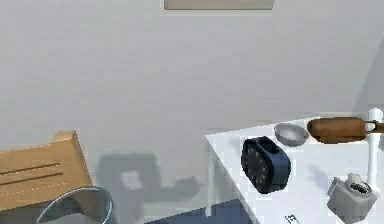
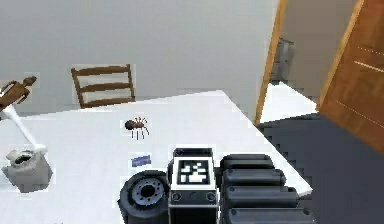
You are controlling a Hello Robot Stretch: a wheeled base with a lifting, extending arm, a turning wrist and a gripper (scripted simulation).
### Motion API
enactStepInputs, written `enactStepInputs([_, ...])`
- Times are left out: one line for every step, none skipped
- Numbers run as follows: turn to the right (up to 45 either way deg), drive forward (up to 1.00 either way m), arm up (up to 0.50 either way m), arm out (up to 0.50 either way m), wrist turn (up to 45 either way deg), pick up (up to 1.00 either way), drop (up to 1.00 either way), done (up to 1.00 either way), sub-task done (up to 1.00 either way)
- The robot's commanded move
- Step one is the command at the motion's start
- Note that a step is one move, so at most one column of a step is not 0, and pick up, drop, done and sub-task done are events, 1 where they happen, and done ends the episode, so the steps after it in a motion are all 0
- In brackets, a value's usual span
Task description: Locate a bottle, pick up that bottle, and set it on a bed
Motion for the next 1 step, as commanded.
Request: enactStepInputs([-36.0, 0.0, 0.0, 0.0, 0.0, 0.0, 0.0, 0.0, 0.0])
